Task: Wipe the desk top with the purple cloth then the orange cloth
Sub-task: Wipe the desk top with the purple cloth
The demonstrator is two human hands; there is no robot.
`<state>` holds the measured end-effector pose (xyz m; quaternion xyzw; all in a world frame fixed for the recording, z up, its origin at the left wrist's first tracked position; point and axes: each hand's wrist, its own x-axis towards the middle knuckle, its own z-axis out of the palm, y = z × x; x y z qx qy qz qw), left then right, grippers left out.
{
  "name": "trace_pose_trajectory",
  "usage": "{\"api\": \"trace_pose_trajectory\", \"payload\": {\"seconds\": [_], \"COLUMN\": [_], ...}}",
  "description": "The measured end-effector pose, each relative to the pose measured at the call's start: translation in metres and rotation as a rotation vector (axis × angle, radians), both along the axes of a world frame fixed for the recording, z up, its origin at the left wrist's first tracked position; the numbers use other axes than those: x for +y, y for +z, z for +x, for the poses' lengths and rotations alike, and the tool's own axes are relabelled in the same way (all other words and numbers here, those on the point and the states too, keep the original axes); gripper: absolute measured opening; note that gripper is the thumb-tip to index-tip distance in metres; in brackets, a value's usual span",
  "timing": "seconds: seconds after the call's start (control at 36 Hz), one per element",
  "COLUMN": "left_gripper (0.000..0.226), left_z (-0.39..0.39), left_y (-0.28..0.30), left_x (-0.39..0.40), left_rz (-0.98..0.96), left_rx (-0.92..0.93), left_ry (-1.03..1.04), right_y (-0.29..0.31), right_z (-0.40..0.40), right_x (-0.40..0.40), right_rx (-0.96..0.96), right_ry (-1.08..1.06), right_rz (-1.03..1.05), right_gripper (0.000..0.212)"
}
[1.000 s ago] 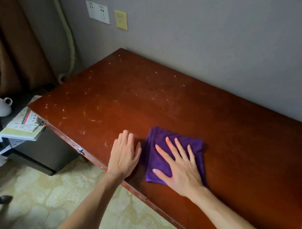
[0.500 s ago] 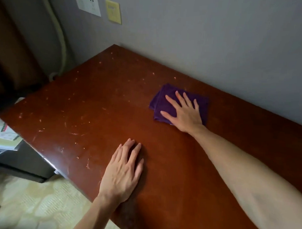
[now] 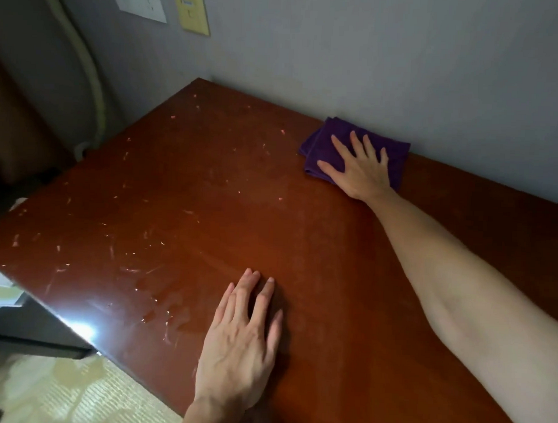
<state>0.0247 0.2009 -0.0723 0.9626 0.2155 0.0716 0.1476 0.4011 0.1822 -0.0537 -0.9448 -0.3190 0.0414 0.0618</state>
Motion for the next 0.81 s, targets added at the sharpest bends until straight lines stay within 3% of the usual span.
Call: {"api": "trace_pose_trajectory", "payload": {"seconds": [0.31,0.42,0.53,0.67,0.81], "left_gripper": [0.056,0.051,0.036,0.05,0.062], "left_z": [0.003,-0.008,-0.007,0.02,0.036], "left_y": [0.006,0.025,0.034,0.037,0.032], "left_x": [0.002,0.039,0.111,0.174,0.177], "left_rz": [-0.101,-0.244,-0.115,0.019,0.028], "left_rx": [-0.02,-0.016,-0.005,0.11,0.231], "left_ry": [-0.01,-0.177,-0.3,-0.495,-0.619], "right_y": [-0.001,-0.005,-0.007,-0.008,-0.011], "right_z": [-0.133,-0.224,-0.323,-0.439,-0.457], "right_x": [-0.05,-0.07,-0.071,-0.048,-0.029], "right_rx": [-0.026,-0.049,-0.047,-0.038,-0.029], "right_ry": [-0.047,-0.128,-0.224,-0.266,-0.382], "right_rz": [-0.038,-0.009,0.009,0.042,0.022], "right_gripper": [0.079,0.08,0.08,0.08,0.082]}}
